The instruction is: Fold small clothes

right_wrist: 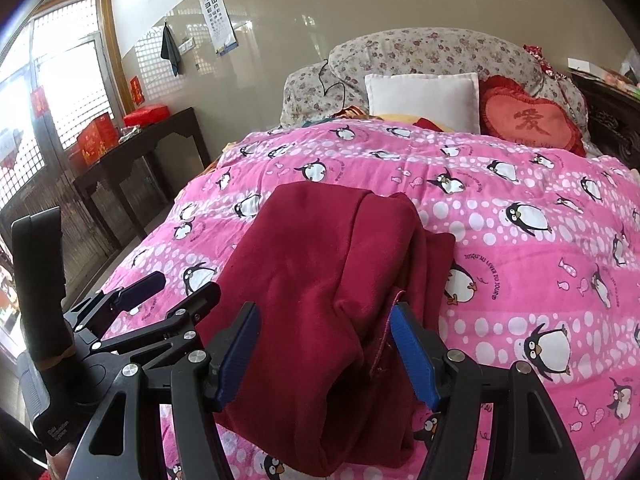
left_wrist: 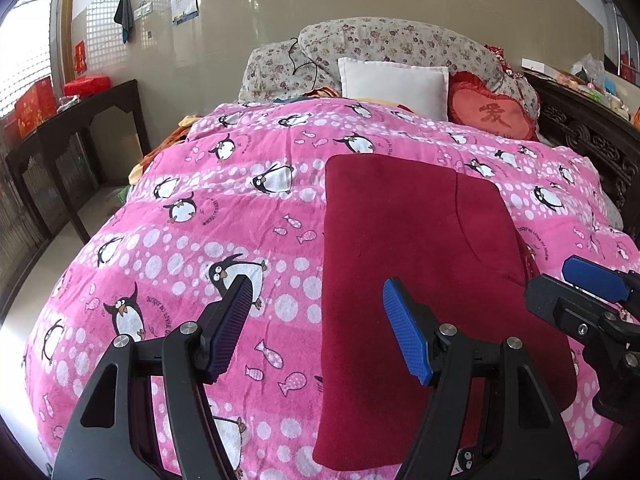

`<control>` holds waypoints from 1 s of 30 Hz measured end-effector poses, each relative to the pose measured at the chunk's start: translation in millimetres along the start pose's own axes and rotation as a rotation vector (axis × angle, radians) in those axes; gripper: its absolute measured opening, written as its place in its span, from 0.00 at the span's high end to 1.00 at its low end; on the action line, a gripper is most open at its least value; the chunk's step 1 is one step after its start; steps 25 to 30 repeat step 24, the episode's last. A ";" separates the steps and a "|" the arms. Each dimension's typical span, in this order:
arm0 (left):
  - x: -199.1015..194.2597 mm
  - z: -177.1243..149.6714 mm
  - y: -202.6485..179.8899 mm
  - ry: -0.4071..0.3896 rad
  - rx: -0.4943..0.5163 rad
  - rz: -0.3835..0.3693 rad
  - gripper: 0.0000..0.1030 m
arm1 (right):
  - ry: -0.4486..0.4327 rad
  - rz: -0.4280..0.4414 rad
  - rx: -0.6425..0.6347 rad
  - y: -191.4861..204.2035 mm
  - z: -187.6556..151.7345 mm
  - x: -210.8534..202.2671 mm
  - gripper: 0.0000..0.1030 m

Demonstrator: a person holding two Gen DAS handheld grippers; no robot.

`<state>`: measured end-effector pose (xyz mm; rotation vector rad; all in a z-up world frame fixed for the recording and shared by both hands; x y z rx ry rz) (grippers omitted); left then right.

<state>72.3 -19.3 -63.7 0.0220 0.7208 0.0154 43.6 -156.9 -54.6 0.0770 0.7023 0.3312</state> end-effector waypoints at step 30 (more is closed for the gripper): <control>-18.7 10.4 5.8 -0.081 0.010 -0.041 0.34 | 0.014 0.024 0.003 2.3 -1.7 -4.5 0.37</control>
Point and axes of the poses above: each gripper's, at about its wrist camera, not at the fingertips, and x roughly the way its jaws point, y to its left, z to its top, the point moved 9 cm from there along x, roughly the way its jaws point, and after that the axes turned 1 degree about y, right-handed, at the moved point
